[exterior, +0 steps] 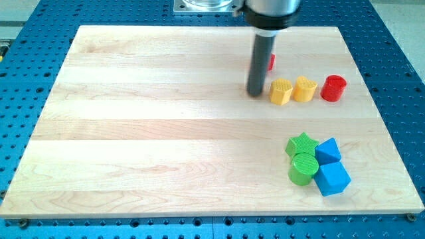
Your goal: Move the yellow hexagon to the left of the yellow heart
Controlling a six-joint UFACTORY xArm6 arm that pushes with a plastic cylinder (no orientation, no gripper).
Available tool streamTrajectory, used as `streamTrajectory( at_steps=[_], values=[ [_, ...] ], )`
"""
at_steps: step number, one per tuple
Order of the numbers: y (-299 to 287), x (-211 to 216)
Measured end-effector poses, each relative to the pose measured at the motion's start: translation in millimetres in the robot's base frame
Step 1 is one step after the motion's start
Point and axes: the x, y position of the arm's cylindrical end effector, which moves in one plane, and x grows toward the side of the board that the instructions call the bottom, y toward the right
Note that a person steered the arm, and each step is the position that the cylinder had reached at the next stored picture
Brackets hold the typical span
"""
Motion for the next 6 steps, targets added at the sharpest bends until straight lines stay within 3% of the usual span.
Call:
streamTrajectory(
  at_steps=[1,2,6],
  values=[
    [-35.1,78.5],
    [4.2,93.7],
    [59.4,52.4]
  ],
)
